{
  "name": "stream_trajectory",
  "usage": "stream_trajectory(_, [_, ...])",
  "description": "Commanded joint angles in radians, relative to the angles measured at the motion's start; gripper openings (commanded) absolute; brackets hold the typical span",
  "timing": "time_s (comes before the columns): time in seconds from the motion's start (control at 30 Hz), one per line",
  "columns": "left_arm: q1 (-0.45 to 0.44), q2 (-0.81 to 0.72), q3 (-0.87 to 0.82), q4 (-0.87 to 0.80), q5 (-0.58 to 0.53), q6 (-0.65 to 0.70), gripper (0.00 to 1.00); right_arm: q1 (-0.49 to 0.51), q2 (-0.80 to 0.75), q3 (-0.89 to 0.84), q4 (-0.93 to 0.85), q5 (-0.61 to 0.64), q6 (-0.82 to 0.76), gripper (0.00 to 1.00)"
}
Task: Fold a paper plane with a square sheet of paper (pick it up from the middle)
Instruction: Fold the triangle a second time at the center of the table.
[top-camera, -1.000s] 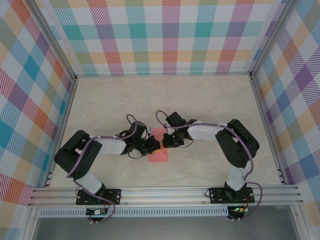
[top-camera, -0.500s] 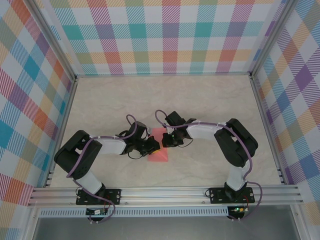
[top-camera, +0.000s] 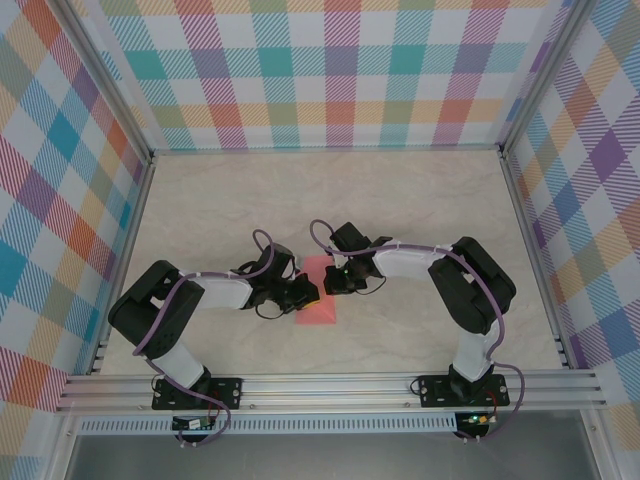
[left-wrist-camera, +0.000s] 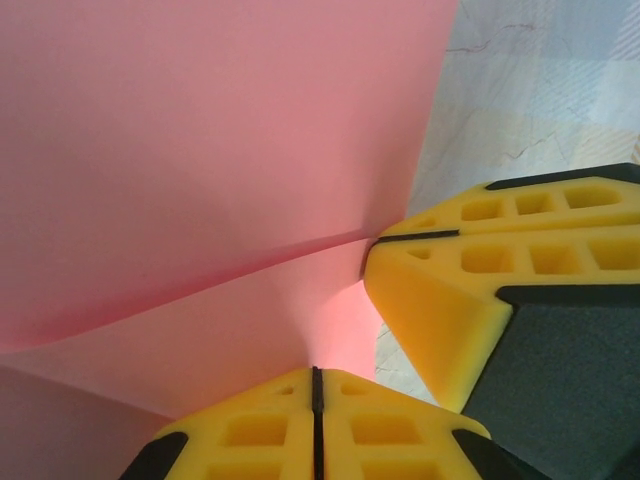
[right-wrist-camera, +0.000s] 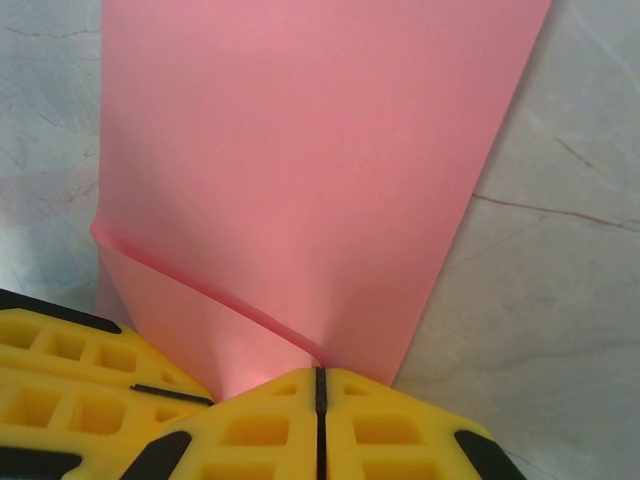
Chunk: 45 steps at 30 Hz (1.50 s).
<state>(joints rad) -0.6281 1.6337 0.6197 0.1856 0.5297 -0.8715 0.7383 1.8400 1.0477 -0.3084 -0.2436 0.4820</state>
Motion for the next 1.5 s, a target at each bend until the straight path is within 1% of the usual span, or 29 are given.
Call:
stream_trajectory(0.0, [-0.017, 0.01, 0.003, -0.034, -0.014, 0.022, 0.08, -0.008, 0.0, 0.015, -0.043, 0.005, -0.016, 0.08])
stream_trajectory(0.23, [-0.018, 0.006, 0.012, -0.046, -0.017, 0.028, 0.08, -0.008, -0.022, 0.01, -0.049, -0.014, -0.015, 0.08])
stream_trajectory(0.57, [-0.018, -0.061, 0.026, -0.013, 0.01, 0.015, 0.09, -0.007, -0.01, 0.003, -0.046, -0.017, -0.008, 0.08])
stream_trajectory(1.0, [-0.028, 0.018, 0.056, -0.034, 0.0, 0.017, 0.08, -0.008, 0.002, 0.002, -0.052, -0.008, 0.001, 0.08])
stream_trajectory(1.47, [-0.03, 0.031, 0.048, -0.081, -0.025, 0.04, 0.08, -0.008, -0.001, 0.0, -0.068, -0.006, 0.01, 0.08])
